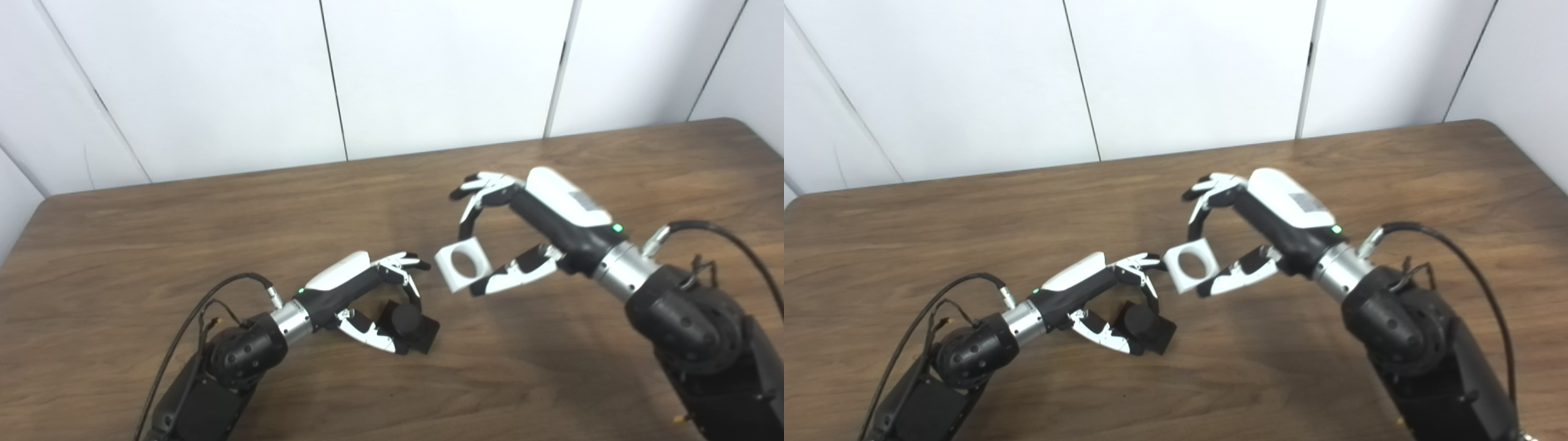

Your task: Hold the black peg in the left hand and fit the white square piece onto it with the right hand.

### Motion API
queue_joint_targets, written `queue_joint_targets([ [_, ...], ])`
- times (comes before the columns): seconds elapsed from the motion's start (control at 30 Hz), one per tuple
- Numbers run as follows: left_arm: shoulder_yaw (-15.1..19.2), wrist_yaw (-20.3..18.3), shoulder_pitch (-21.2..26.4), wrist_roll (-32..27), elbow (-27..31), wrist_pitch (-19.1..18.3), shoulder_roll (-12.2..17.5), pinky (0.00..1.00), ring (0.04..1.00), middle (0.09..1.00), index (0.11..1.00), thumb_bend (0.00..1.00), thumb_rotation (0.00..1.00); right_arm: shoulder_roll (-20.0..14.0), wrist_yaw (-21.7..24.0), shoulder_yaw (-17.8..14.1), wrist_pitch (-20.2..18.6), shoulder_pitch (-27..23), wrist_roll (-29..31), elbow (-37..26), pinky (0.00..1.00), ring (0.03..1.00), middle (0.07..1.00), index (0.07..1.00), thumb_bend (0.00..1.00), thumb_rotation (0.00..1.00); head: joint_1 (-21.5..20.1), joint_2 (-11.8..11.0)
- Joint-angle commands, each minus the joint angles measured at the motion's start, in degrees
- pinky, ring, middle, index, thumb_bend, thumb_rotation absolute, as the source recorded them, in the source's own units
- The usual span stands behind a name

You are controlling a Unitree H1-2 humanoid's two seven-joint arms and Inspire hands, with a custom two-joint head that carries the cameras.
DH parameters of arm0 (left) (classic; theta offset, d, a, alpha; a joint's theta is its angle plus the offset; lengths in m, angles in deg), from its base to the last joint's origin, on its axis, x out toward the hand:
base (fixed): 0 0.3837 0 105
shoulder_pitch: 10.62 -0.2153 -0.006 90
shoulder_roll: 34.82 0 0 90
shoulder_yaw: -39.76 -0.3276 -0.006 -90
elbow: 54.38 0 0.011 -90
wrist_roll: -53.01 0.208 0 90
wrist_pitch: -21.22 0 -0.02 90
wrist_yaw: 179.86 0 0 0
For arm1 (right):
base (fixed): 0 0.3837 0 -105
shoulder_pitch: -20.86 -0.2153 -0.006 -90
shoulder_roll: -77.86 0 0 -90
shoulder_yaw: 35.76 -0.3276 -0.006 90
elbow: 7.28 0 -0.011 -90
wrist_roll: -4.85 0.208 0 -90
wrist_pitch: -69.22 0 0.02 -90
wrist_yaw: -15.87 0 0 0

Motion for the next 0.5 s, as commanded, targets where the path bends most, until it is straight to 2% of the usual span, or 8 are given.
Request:
queue_joint_targets([
  [0.0, -2.14, -3.73, -1.15, 2.34, -1.51, -3.57, 0.09, 0.92, 0.980, 0.917, 0.488, 0.52, 0.07, 0.93, 0.41, 0.29, -0.64, -1.58, -1.04, -2.70, 0.77, 0.893, 0.800, 0.479, 0.52, 0.14, 0.15, 0.17],
  [0.2, -2.08, -3.94, -1.24, 2.20, -1.38, -4.04, -0.09, 0.92, 0.982, 0.919, 0.488, 0.52, 0.07, 4.29, 1.24, 2.91, -0.87, -0.72, -3.06, -2.48, 0.77, 0.902, 0.806, 0.478, 0.52, 0.14, 0.50, 0.32],
  [0.47, -2.16, -3.36, -1.26, 2.52, -1.63, -3.16, -0.41, 0.91, 0.977, 0.917, 0.488, 0.52, 0.07, 6.74, 2.11, 5.20, -0.87, -1.00, -5.05, -1.01, 0.78, 0.900, 0.807, 0.478, 0.52, 0.14, 1.35, 0.76],
])
